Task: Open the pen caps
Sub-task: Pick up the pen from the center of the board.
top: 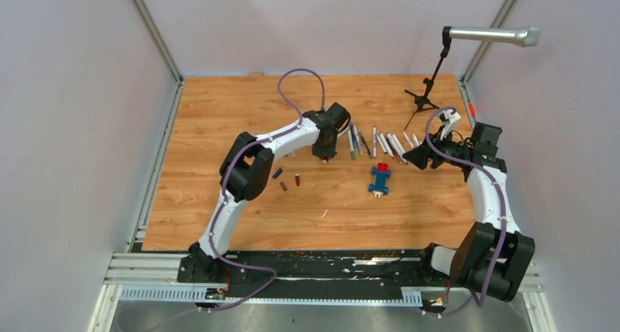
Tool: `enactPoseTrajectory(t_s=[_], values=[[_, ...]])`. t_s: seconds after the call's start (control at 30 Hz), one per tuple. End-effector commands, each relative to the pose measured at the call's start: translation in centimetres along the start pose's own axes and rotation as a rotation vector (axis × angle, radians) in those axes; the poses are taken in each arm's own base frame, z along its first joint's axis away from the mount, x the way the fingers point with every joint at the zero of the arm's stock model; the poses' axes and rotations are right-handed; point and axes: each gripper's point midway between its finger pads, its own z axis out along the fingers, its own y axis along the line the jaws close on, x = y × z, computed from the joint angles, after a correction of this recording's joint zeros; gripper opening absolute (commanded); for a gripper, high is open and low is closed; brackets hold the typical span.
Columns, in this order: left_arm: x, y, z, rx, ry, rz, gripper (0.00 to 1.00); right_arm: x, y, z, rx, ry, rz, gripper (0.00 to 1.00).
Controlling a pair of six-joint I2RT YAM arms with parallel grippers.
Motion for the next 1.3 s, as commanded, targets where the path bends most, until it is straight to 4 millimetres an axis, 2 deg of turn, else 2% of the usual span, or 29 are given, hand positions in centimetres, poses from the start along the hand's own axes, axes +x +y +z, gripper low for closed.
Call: enactPoseTrajectory(t_s=[0.0,0.17,0.3,0.4,0.6,0.77,0.83,0.87,1.0,1.07,1.17,1.2,1.27], values=[[0.7,0.3,-0.3,-0.005,0.022,0.026,0.31,-1.4,0.3,-0.1,-0.026,-0.030,-0.057,0.54],[0.6,1.1,-1.9,-0.011,-0.013,0.037,0.15,-1.3,0.4,-0.1,-0.032,-0.030,-0.056,0.54],[-0.2,1.4,-4.3,0.021,-0.087,0.032,0.12,-1.2,0.9,0.0,-0.063,-0.040,-0.047,0.54],[-0.5,1.1,-6.6,0.094,-0.148,0.032,0.10,-1.0,2.0,0.5,-0.132,-0.056,-0.019,0.54],[0.9,-0.8,-10.2,0.342,-0.246,0.034,0.07,-0.2,6.0,2.5,-0.345,-0.063,0.048,0.55],[2.1,-3.6,-14.7,0.655,-0.355,0.005,0.06,0.1,10.2,4.7,-0.474,-0.031,-0.005,0.56],[2.5,-4.7,-17.2,0.806,-0.413,-0.005,0.05,-0.4,11.7,4.9,-0.514,-0.031,-0.065,0.58],[2.6,-4.9,-18.2,0.854,-0.437,-0.012,0.05,-0.7,13.0,5.1,-0.551,-0.029,-0.109,0.60],[3.4,-5.3,-21.4,0.999,-0.501,-0.036,0.05,-2.4,15.3,4.9,-0.632,-0.041,-0.189,0.61],[3.9,-5.6,-22.3,1.056,-0.494,-0.041,0.04,-3.4,16.4,4.1,-0.686,-0.044,-0.259,0.62],[5.1,-6.2,-22.7,1.112,-0.440,-0.020,0.04,-4.0,17.7,2.3,-0.746,-0.096,-0.562,0.69],[5.5,-6.5,-22.8,1.134,-0.418,-0.012,0.04,-4.4,17.8,2.0,-0.760,-0.157,-0.761,0.72],[6.3,-6.9,-22.9,1.170,-0.376,0.005,0.04,-4.4,18.5,1.1,-0.793,-0.212,-0.945,0.78]])
